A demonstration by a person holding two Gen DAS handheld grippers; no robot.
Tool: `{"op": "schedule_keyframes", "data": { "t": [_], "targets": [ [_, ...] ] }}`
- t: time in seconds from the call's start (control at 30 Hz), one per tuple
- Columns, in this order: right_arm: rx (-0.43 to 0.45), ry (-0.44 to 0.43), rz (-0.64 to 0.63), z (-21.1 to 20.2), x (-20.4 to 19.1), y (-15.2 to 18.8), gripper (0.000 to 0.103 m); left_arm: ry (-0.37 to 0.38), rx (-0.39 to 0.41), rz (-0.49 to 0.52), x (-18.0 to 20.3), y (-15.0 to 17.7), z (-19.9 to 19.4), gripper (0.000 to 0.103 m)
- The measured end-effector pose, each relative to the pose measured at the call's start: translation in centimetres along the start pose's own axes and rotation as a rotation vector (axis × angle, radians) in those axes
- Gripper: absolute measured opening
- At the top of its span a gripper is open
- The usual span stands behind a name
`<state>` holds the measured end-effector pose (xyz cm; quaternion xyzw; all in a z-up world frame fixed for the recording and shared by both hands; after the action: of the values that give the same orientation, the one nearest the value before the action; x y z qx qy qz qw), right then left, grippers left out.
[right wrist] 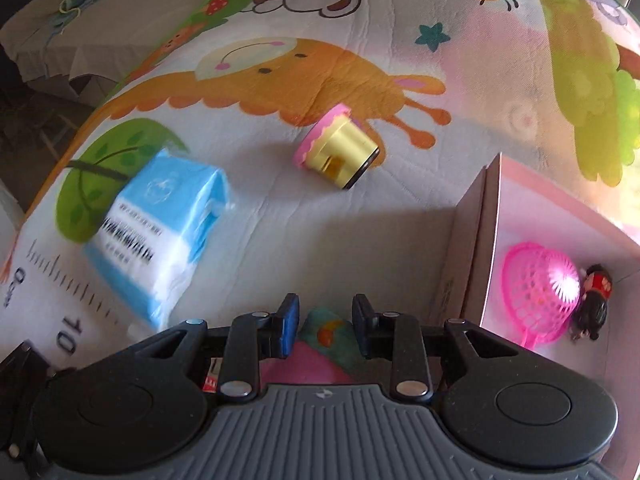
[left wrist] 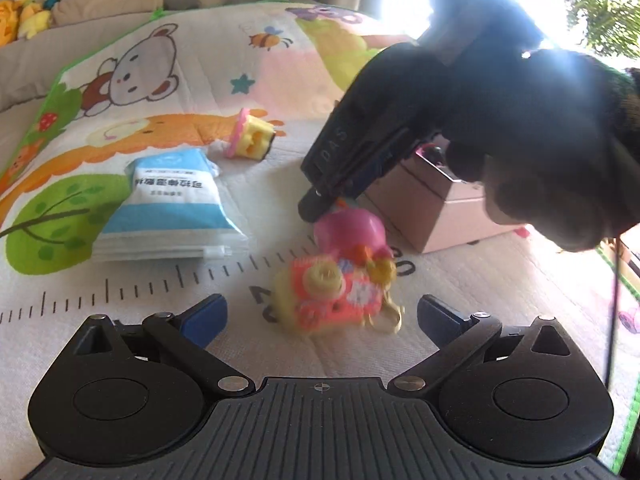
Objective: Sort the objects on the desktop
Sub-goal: 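Reach right tool toward pink pig toy while left tool approaches pink keychain toy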
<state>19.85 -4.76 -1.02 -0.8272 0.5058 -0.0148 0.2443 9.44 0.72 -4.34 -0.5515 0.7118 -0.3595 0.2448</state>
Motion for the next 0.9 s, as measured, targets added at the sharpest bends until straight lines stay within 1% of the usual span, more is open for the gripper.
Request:
{"op": "schedule_keyframes", "data": {
  "t": [0.07,0.1,0.13,0.17,0.2,0.27,0.3,0.4,0.43,0.47,0.5,0.57,0.6,0.63,0.67,0.7,0.73,0.77,0.83,0.9],
  "targets": [
    [0.038,-0.068,0.009,-2.4,-1.0,2.2,0.03,0.023,0.012,0.038,0.8,0.3,-0.3,0.103],
    [0.063,-0.072,0.009,-3.6,-1.1,3.2,0.037,0.029,0.013,0.056,1.2,0.4,-0.4,0.103],
    [0.095,-0.072,0.005,-4.9,-1.0,4.2,0.042,0.033,0.012,0.072,1.5,0.5,-0.4,0.103],
    [0.127,-0.07,-0.002,-6.0,-0.9,5.2,0.05,0.039,0.007,0.084,1.7,0.6,-0.5,0.103],
    [0.152,-0.063,-0.008,-7.0,-0.5,6.1,0.056,0.045,-0.002,0.091,1.9,0.8,-0.5,0.103],
    [0.186,-0.02,-0.016,-8.4,0.8,7.7,0.058,0.04,-0.021,0.104,2.1,1.2,-0.5,0.103],
    [0.19,0.003,-0.015,-8.7,1.6,8.4,0.06,0.026,-0.03,0.117,2.1,1.4,-0.5,0.103],
    [0.195,0.049,0.036,-8.3,4.9,9.5,0.061,-0.014,-0.056,0.136,1.6,2.1,-0.9,0.103],
    [0.2,0.051,0.06,-8.1,5.8,9.5,0.061,-0.032,-0.06,0.14,1.4,2.2,-1.0,0.103],
    [0.207,0.027,0.094,-7.7,6.7,9.4,0.06,-0.053,-0.065,0.143,1.0,2.4,-1.2,0.103],
    [0.229,0.012,0.12,-7.5,7.2,9.2,0.06,-0.069,-0.073,0.142,0.7,2.4,-1.3,0.103],
    [0.287,0.019,0.148,-7.1,7.8,8.3,0.06,-0.098,-0.086,0.13,0.1,2.6,-1.7,0.103],
    [0.312,0.015,0.161,-6.8,7.7,7.8,0.06,-0.135,-0.093,0.135,-0.5,2.6,-1.9,0.103],
    [0.325,-0.02,0.169,-6.6,7.2,7.5,0.061,-0.168,-0.096,0.145,-0.8,2.7,-2.1,0.103],
    [0.329,-0.083,0.169,-6.3,6.3,7.2,0.064,-0.201,-0.096,0.153,-1.2,2.8,-2.4,0.103],
    [0.333,-0.141,0.161,-6.2,5.1,7.1,0.072,-0.232,-0.098,0.159,-1.7,2.8,-2.6,0.103],
    [0.336,-0.176,0.146,-5.9,3.8,7.0,0.076,-0.255,-0.1,0.16,-2.1,2.7,-2.8,0.103],
    [0.337,-0.191,0.133,-5.5,2.9,7.0,0.082,-0.272,-0.101,0.158,-2.5,2.8,-3.0,0.103],
    [0.323,-0.221,0.128,-4.1,0.9,6.8,0.083,-0.299,-0.11,0.143,-3.2,2.6,-3.1,0.103],
    [0.306,-0.237,0.134,-2.8,-0.2,6.9,0.083,-0.302,-0.123,0.126,-3.4,2.4,-3.0,0.103]
  ]
}}
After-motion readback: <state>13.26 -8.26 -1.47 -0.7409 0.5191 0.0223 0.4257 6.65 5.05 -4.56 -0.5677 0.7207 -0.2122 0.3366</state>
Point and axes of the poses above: each gripper's, at about its wrist camera, not at the fingertips, and z roughly the way its jaws point, x to its right, y to its underside, the point moved 8 cm from there along z, roughly the way its jaws point, and after that the axes turned 11 degrees about -y, right-handed, at the moved point
